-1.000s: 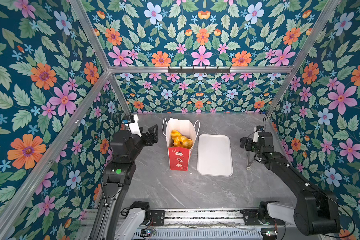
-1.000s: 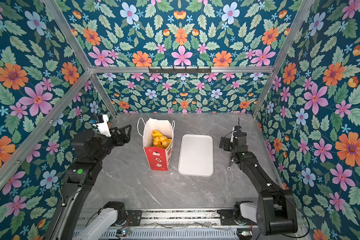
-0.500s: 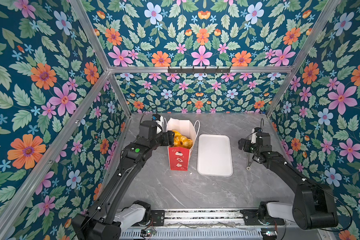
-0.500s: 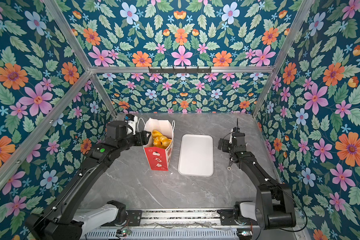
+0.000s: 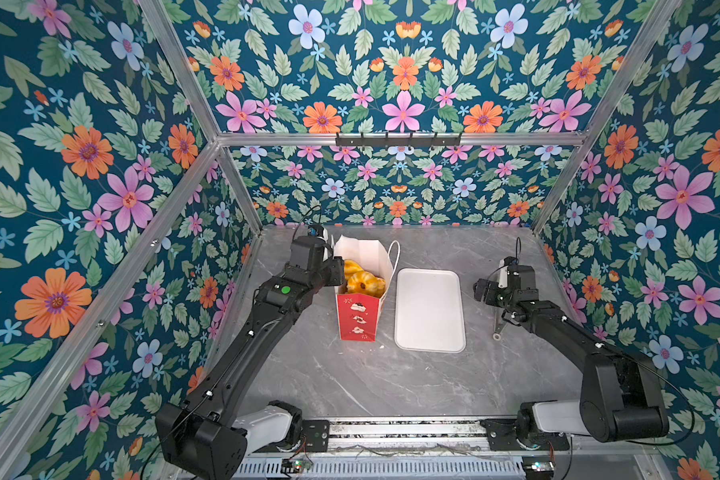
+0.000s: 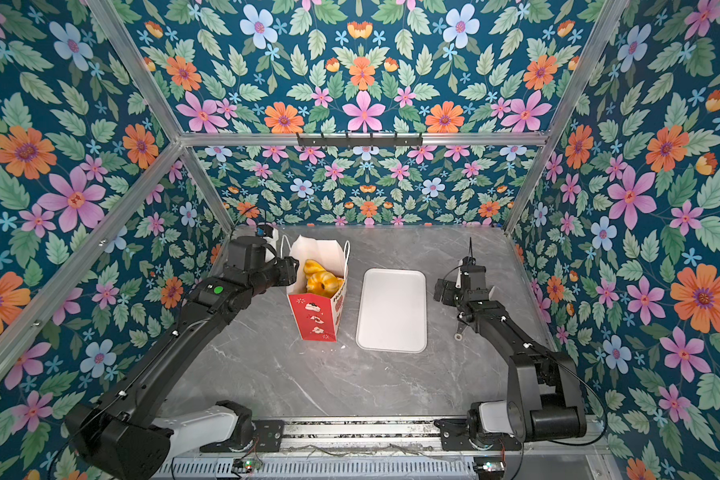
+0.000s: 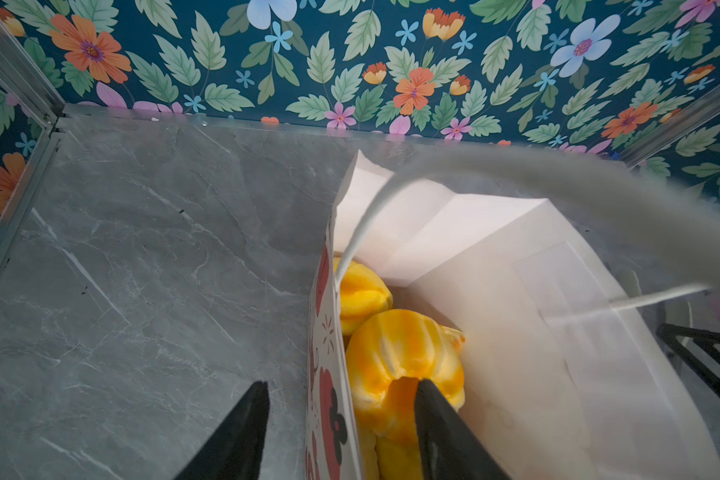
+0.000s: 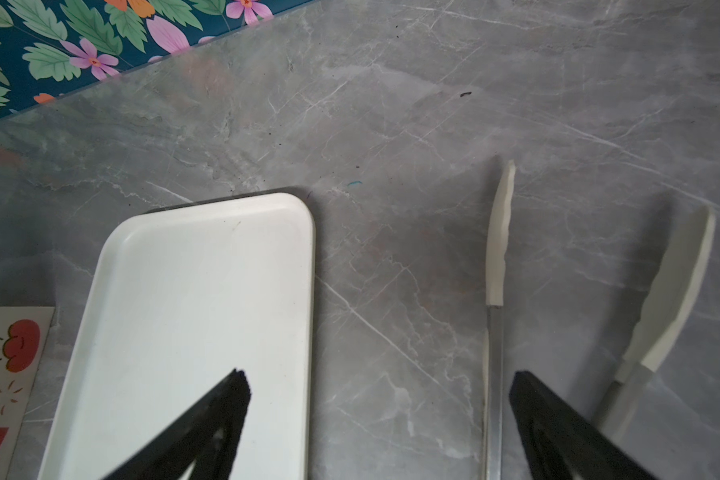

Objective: Take the fake bread out of the paper bag
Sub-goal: 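Reach the left gripper to the paper bag's rim while the right arm lifts the tongs, then grasp the bag rim with the left gripper and tip the bag toward the tray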

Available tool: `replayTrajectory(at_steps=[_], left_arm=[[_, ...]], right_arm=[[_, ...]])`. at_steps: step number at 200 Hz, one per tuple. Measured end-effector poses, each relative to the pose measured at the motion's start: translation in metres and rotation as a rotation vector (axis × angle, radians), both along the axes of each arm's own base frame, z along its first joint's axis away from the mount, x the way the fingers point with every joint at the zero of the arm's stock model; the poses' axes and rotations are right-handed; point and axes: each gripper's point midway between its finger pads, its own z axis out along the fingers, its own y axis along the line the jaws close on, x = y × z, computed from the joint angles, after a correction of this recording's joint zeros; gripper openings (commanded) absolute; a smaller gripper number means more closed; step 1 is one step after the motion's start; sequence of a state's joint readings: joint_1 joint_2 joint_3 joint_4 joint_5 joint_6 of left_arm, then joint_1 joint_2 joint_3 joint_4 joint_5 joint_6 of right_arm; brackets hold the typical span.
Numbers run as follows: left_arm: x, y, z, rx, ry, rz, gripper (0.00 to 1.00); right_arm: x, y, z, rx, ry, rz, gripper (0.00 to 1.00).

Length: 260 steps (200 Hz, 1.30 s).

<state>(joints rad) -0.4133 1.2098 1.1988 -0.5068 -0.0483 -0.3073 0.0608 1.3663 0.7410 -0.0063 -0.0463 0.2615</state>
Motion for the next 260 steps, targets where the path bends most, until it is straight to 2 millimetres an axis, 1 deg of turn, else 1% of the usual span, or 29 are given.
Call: replayTrajectory(at_steps=[26, 49, 54, 68, 99, 138, 154, 171, 196, 218, 231, 240, 260], left_arm=[[0.002, 0.0, -0.005, 0.014, 0.012, 0.007, 0.51], [0.004, 0.0, -0.01, 0.026, 0.023, 0.013, 0.42], [0.004, 0.0, -0.011, 0.027, 0.024, 0.014, 0.39], [0.005, 0.0, -0.011, 0.028, 0.025, 0.016, 0.25], [0.005, 0.0, -0.011, 0.03, 0.026, 0.023, 0.0], [0.01, 0.003, -0.01, 0.041, 0.021, 0.047, 0.0], [0.014, 0.004, -0.006, 0.053, 0.013, 0.06, 0.0], [0.022, 0.008, 0.003, 0.076, -0.007, 0.088, 0.0], [0.044, 0.018, 0.02, 0.161, -0.048, 0.136, 0.0], [0.066, 0.034, 0.037, 0.244, -0.092, 0.193, 0.0], [0.079, 0.043, 0.044, 0.309, -0.113, 0.222, 0.0], [0.088, 0.046, 0.046, 0.357, -0.123, 0.235, 0.0], [0.107, 0.045, 0.042, 0.437, -0.135, 0.229, 0.0]], right_arm=[[0.001, 0.0, 0.0, 0.0, -0.001, 0.0, 0.99], [0.001, 0.0, 0.002, 0.003, -0.003, -0.003, 0.99], [0.001, 0.0, 0.002, 0.003, -0.004, -0.003, 0.99], [0.002, 0.0, 0.002, 0.004, -0.005, -0.004, 0.99], [0.003, 0.0, 0.002, 0.011, 0.0, -0.01, 0.99], [0.004, 0.0, 0.001, 0.011, 0.005, -0.011, 0.99], [0.003, 0.0, 0.0, 0.01, 0.009, -0.011, 0.99], [0.004, 0.0, 0.001, 0.011, 0.01, -0.013, 0.99], [0.004, -0.001, 0.002, 0.009, 0.011, -0.017, 0.99], [0.004, -0.004, 0.001, -0.003, 0.013, -0.029, 0.99], [0.003, -0.004, 0.001, -0.005, 0.018, -0.031, 0.99], [0.002, -0.005, 0.0, -0.01, 0.021, -0.034, 0.99], [0.0, -0.007, -0.001, -0.02, 0.029, -0.042, 0.99]])
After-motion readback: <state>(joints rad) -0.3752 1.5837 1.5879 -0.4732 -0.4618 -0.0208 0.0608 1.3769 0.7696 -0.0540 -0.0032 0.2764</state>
